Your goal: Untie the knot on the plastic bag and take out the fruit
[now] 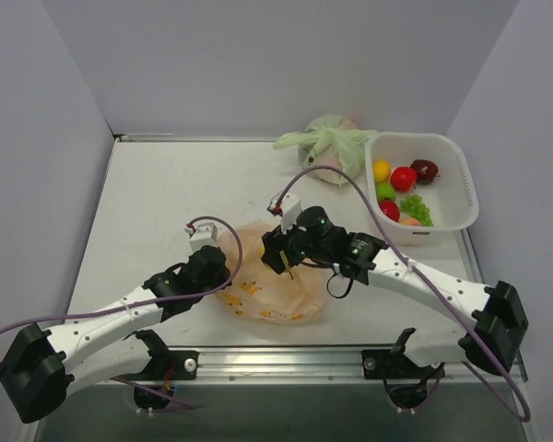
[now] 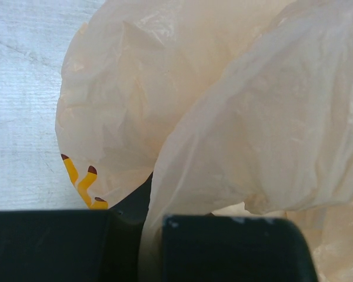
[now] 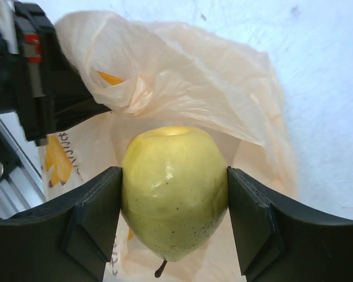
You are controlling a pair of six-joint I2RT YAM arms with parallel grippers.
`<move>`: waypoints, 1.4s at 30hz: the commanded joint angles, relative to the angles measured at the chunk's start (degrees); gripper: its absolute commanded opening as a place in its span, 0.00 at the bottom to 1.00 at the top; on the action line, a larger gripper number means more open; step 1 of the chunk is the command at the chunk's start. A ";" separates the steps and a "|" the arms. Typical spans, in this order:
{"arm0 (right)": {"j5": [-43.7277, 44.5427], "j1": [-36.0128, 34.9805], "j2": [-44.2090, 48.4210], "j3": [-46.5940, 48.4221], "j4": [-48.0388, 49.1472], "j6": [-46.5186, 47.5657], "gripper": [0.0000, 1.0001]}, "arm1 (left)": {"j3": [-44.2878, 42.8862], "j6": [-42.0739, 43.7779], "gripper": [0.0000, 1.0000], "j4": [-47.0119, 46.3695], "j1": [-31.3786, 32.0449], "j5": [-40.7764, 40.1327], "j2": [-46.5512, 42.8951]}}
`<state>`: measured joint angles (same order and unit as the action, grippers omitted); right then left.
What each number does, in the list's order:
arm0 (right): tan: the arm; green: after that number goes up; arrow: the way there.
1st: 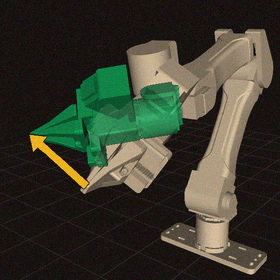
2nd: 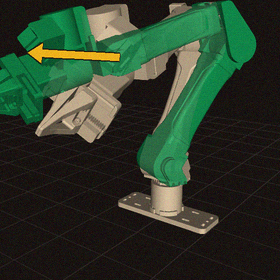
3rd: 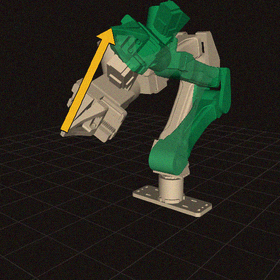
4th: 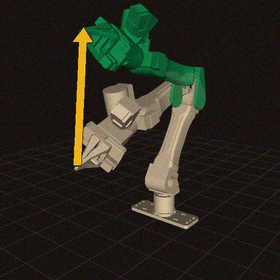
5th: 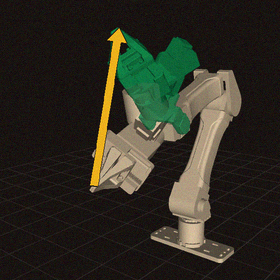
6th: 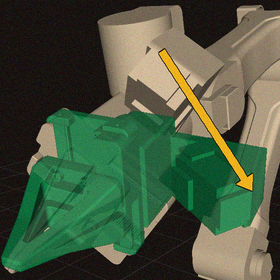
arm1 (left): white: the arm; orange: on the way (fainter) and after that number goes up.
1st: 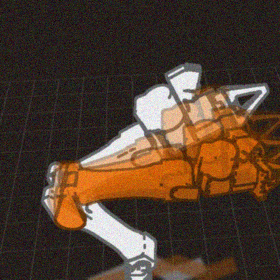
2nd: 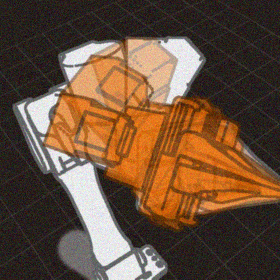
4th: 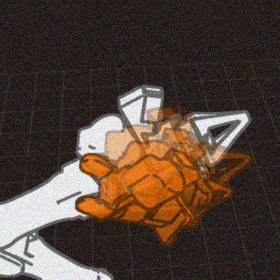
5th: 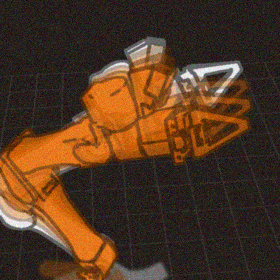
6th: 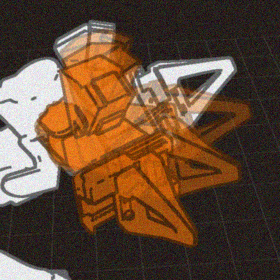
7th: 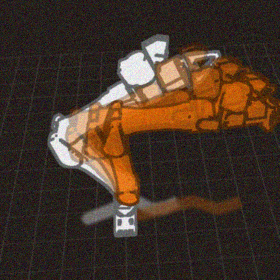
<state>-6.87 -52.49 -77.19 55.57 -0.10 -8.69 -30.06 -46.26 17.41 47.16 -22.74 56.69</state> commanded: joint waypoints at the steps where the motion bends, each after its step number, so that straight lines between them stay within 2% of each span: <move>1: 1.33 1.68 7.04 3.66 -7.01 5.61 0.25 | -1.75 0.12 0.00 1.57 0.13 -2.92 -2.54; 4: 4.75 6.24 10.38 8.23 -12.46 6.40 0.24 | -2.10 0.64 0.00 2.62 0.13 -3.54 -4.30; 6: 5.99 10.81 12.92 9.82 -13.52 7.54 0.24 | -2.37 1.00 0.00 3.07 0.13 -3.80 -5.53; 8: 10.90 14.24 14.08 10.34 -13.52 8.25 0.26 | -2.54 1.35 0.00 3.77 0.13 -4.06 -6.32; 9: 12.05 18.52 14.17 11.56 -14.05 8.16 0.28 | -2.63 1.44 0.00 4.21 0.04 -4.33 -7.02; 15: 17.68 36.73 9.97 13.86 -13.27 3.07 0.33 | -1.84 1.09 0.00 5.44 0.13 -4.68 -10.10; 16: 18.03 41.72 8.99 14.12 -12.65 0.97 0.33 | -1.67 0.91 0.00 5.62 0.13 -4.68 -10.45; 19: 17.77 49.73 4.34 15.26 -10.19 -2.29 0.33 | -1.31 0.73 0.00 6.32 0.04 -4.68 -11.95; 21: 18.38 52.30 0.31 16.67 -9.40 -4.75 0.37 | -1.40 0.82 0.00 7.02 -0.05 -4.77 -12.65; 23: 18.04 56.87 -2.60 19.30 -9.31 -6.07 0.51 | -1.84 1.08 0.00 8.08 -0.13 -4.94 -13.26; 24: 17.78 58.10 -4.97 20.09 -9.57 -6.43 0.57 | -1.93 1.17 0.00 8.51 -0.13 -4.94 -13.53; 25: 17.51 59.07 -5.95 20.80 -9.74 -6.86 0.73 | -1.84 1.17 0.00 8.69 -0.22 -4.94 -13.79; 28: 17.94 61.19 -6.66 23.00 -11.67 -7.48 0.94 | -1.84 0.91 0.00 8.87 -0.40 -4.77 -14.59; 31: 17.69 61.19 -3.33 22.21 -12.38 -7.83 1.00 | -2.01 0.38 0.00 8.96 -0.57 -4.77 -15.29; 35: 14.80 61.19 4.31 19.76 -13.78 -9.59 1.00 | -3.33 0.99 0.00 8.96 -1.98 -4.59 -14.68; 39: 8.65 61.19 16.24 17.03 -15.98 -11.09 1.00 | -6.84 3.36 0.00 9.22 -5.75 -3.54 -13.62; 41: 7.40 61.10 20.39 15.80 -16.69 -12.57 1.00 | -7.90 5.03 0.00 9.22 -9.88 -2.23 -13.10; 42: 4.01 61.10 24.59 15.10 -16.95 -13.36 1.00 | -8.25 5.30 0.00 9.48 -11.72 -1.96 -12.92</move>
<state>3.22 8.86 -59.83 72.40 -15.31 -19.14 -34.35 -43.75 27.22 39.46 -25.67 43.42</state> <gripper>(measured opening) 0.996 0.028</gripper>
